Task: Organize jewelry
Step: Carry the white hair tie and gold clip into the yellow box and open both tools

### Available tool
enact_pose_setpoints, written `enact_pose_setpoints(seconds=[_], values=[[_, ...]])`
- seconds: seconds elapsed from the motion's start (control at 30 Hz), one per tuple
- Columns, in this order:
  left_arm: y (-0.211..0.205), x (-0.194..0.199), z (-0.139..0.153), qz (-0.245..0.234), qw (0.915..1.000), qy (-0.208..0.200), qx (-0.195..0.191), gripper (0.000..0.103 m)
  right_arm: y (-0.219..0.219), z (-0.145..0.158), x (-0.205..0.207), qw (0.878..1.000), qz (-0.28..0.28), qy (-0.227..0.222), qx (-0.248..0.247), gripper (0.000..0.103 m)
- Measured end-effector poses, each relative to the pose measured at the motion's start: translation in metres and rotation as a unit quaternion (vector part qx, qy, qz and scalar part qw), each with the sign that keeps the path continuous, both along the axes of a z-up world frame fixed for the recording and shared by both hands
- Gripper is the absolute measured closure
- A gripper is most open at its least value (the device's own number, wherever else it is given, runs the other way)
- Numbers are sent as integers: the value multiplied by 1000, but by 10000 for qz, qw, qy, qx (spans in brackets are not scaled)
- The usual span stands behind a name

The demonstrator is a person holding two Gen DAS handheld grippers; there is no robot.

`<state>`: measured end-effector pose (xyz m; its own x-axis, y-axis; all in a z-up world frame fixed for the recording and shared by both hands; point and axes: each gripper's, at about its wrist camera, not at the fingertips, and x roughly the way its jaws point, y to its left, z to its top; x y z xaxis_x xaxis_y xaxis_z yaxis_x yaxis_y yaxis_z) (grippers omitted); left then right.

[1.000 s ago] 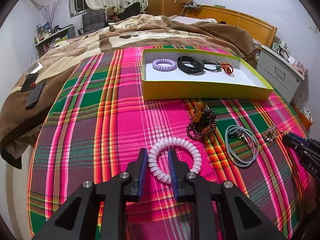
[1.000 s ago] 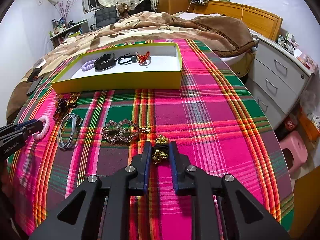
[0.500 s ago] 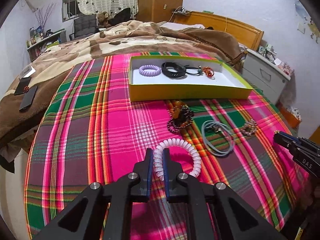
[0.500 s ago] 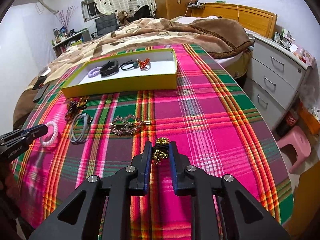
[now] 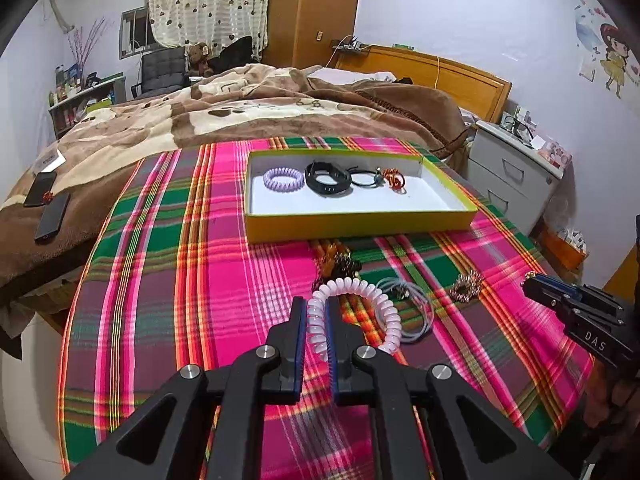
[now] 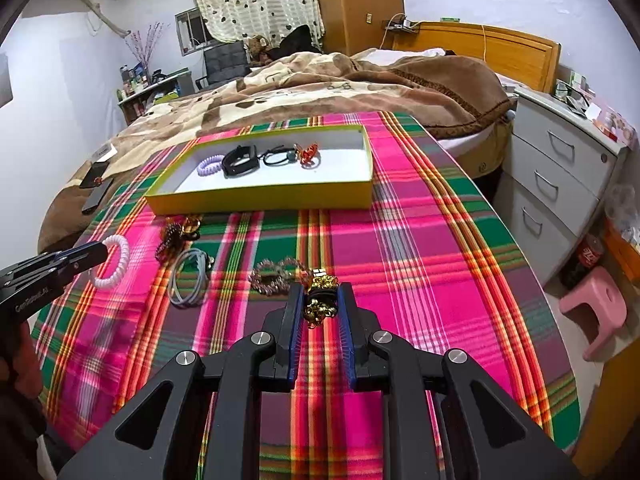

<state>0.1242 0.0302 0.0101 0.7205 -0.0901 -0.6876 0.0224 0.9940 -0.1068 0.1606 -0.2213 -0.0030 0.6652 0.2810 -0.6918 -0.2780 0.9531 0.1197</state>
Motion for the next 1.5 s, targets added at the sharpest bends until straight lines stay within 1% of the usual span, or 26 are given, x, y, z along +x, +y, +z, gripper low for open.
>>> enact_pose_setpoints(seconds=[0.2, 0.47, 0.6, 0.87, 0.93, 1.07, 1.17, 1.23, 1.5], values=[[1, 16, 10, -19, 9999, -116, 52, 94, 4, 8, 10, 9999, 85, -88, -1, 86], [12, 49, 16, 17, 9998, -176, 73, 94, 15, 18, 38, 9994, 246, -250, -41, 86], [17, 70, 19, 25, 9996, -235, 133, 94, 20, 21, 57, 9991, 289, -304, -58, 86], [30, 119, 17, 58, 9994, -218, 269, 94, 26, 23, 108, 9991, 247, -319, -120, 86], [32, 128, 15, 67, 9993, -218, 299, 94, 29, 21, 123, 9991, 252, -286, -166, 86], [41, 154, 6, 131, 9995, -75, 292, 94, 36, 14, 148, 9992, 292, -169, -209, 86], [45, 170, -2, 156, 9995, 56, 272, 94, 39, 5, 170, 9994, 299, 18, -161, 86], [46, 178, -8, 168, 9993, 130, 324, 94, 41, 1, 183, 9993, 325, 126, -118, 86], [48, 206, -27, 213, 9978, 408, 468, 94, 48, -13, 215, 9985, 336, 360, -237, 86]])
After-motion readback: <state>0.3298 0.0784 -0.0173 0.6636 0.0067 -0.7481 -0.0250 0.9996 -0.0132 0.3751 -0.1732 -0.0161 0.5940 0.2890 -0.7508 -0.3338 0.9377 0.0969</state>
